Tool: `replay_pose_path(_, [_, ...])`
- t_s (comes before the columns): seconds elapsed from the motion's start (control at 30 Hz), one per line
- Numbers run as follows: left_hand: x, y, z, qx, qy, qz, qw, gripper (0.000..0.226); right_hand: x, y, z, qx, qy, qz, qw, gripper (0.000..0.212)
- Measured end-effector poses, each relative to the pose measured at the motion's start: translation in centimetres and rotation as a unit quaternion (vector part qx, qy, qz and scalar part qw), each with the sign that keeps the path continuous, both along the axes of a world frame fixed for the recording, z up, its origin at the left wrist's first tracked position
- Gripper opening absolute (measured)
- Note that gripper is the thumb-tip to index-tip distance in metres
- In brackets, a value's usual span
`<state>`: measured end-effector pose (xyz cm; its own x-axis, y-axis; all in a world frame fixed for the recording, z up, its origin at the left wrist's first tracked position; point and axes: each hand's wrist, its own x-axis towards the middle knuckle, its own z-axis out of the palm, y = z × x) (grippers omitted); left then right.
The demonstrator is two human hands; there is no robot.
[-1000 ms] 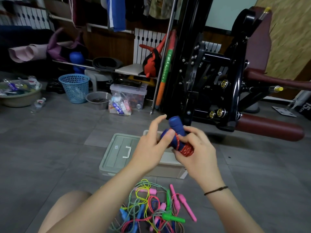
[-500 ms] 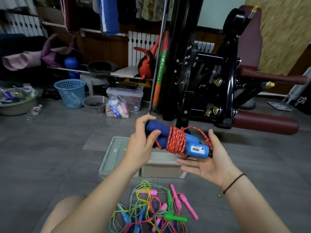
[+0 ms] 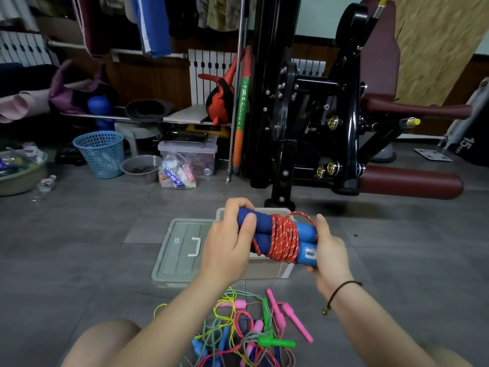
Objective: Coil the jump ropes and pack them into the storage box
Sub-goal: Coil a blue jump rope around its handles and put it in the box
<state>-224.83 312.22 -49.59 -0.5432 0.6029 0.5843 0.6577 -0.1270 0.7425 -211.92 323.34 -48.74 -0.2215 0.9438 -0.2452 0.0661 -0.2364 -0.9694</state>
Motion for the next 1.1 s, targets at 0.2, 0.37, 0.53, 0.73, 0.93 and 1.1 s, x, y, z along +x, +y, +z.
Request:
replay_pose_path(0.2, [0.3, 2.1, -0.4, -0.028, -0.422, -0.071, 0.903, 0.023, 0.3, 1.0, -1.7, 0.131, -0.045, -0.067, 0.988, 0.045])
replay_pose_path(0.37, [-0.7, 3.0, -2.7, -0.129, -0.280, 0.006, 0.951, 0.034, 0.0, 1.4, -2.1, 0.219, -0.074, -0.079, 0.970, 0.047])
replay_pose_path(0.53, [-2.1, 3.4, -3.3, -0.145, -0.157, 0.117, 0.970, 0.066, -0.5, 1.2, -2.8, 0.253, -0.052, 0.010, 0.966, 0.036])
replay_pose_path(0.73, [-3.0, 3.6, -3.1, -0.121, -0.114, 0.016, 0.986, 0.047, -0.2, 2.3, -2.7, 0.054, -0.017, 0.049, 0.997, 0.023])
replay_pose_path(0.93, [-2.2, 4.5, -3.1, -0.133, -0.202, 0.062, 0.968, 0.033, -0.6, 2.1, -2.9, 0.059, -0.040, 0.012, 0.997, 0.032])
replay_pose_path(1.1, [-1.8, 4.3, -0.9, -0.090, -0.118, 0.148, 0.978, 0.037, -2.0, 0.2, -3.9, -0.056, 0.028, -0.017, 0.998, 0.033])
